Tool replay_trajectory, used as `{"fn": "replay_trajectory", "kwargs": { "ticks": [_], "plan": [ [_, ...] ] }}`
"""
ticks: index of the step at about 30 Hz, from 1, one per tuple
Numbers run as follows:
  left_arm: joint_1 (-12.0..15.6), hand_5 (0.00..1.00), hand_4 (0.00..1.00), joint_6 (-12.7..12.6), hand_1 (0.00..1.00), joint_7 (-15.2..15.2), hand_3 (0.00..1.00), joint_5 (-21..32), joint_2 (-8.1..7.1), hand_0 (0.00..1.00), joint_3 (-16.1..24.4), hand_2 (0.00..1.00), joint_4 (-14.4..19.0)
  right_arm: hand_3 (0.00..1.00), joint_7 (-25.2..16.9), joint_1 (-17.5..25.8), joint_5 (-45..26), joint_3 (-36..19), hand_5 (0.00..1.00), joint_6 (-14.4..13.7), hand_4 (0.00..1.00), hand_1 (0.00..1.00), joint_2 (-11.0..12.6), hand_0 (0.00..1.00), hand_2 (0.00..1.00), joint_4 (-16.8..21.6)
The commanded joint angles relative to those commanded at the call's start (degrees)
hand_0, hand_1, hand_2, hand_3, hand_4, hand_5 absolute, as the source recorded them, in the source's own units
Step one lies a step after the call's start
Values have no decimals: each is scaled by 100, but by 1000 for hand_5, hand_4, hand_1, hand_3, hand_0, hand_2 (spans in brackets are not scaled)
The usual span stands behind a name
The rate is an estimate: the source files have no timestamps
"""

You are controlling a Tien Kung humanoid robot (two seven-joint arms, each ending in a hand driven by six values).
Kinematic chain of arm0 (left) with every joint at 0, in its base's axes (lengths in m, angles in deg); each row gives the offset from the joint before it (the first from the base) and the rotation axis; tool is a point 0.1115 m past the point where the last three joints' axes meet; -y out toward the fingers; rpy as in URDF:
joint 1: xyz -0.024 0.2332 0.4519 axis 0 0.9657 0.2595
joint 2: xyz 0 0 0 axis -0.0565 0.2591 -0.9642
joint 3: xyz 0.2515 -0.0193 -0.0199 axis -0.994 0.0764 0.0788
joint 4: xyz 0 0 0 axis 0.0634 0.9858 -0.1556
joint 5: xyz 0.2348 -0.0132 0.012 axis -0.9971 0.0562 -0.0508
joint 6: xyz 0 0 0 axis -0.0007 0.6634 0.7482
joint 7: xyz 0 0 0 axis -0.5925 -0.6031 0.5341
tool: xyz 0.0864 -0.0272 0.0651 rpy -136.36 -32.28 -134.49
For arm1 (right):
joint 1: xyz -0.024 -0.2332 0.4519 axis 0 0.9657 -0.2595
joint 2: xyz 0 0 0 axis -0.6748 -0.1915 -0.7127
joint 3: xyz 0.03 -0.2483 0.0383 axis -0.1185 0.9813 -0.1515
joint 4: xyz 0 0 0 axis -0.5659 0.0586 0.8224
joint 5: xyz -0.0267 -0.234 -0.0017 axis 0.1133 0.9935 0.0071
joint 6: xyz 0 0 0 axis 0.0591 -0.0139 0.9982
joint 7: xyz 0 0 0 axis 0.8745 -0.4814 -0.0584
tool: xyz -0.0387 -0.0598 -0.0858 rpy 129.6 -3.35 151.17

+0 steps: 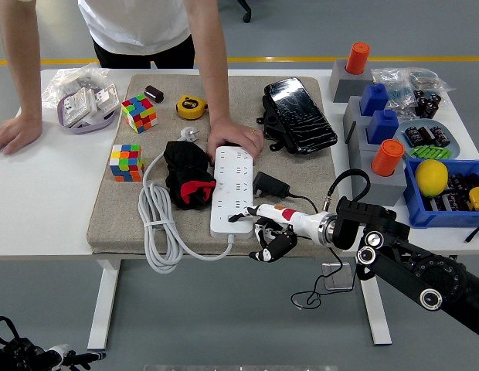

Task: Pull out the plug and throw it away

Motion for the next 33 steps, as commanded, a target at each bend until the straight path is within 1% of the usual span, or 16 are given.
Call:
{"fn": "replay_trajectory", "kwargs": {
  "ticks": [2,5,9,11,14,15,20,21,26,27,32,33],
  "plan": [
    [0,701,817,4,663,5,650,-4,1,532,3,690,-1,894,-1,3,8,4,2,-1,684,2,5,2,111,8],
    [-1,700,817,0,663,-3,650,-2,1,531,-8,690,1,892,25,56,-5,-96,2,27,686,2,33,2,111,190],
    [12,701,816,0,663,0,650,14,-1,531,-2,690,-3,892,49,117,-49,-345,2,57,697,2,70,2,112,632],
    [12,701,816,2,663,4,650,-4,-2,531,3,690,-1,892,96,134,-29,-478,2,100,697,2,103,2,112,929],
    [-8,701,816,13,663,15,650,-41,-4,531,13,690,3,892,195,165,-21,-629,2,228,697,2,148,2,112,1308],
    [-15,703,816,16,663,16,651,-50,-6,531,17,690,4,875,214,188,-16,-684,2,259,736,2,169,2,117,1427],
    [-33,703,816,14,663,15,651,-40,-7,531,18,690,3,875,168,337,-37,-953,2,202,736,2,306,2,117,1824],
    [-36,702,815,14,663,16,650,-41,-6,532,19,690,2,876,161,366,-29,-1004,2,191,728,176,330,100,290,1867],
    [-60,702,815,8,663,7,650,-26,-2,532,9,690,5,876,116,614,1,-1409,2,141,728,176,525,100,290,2109],
    [-66,702,815,7,663,7,651,-28,-2,532,11,690,6,879,102,667,12,-1509,134,120,954,656,563,583,597,2148],
    [-86,702,815,6,663,19,651,-50,-6,532,23,690,1,879,-22,1045,35,-2123,134,-14,954,656,766,583,597,2413],
    [-87,702,815,5,663,19,651,-51,-7,532,23,691,1,883,-28,1088,34,-2191,248,-19,998,802,786,781,788,2442]
  ]
}}
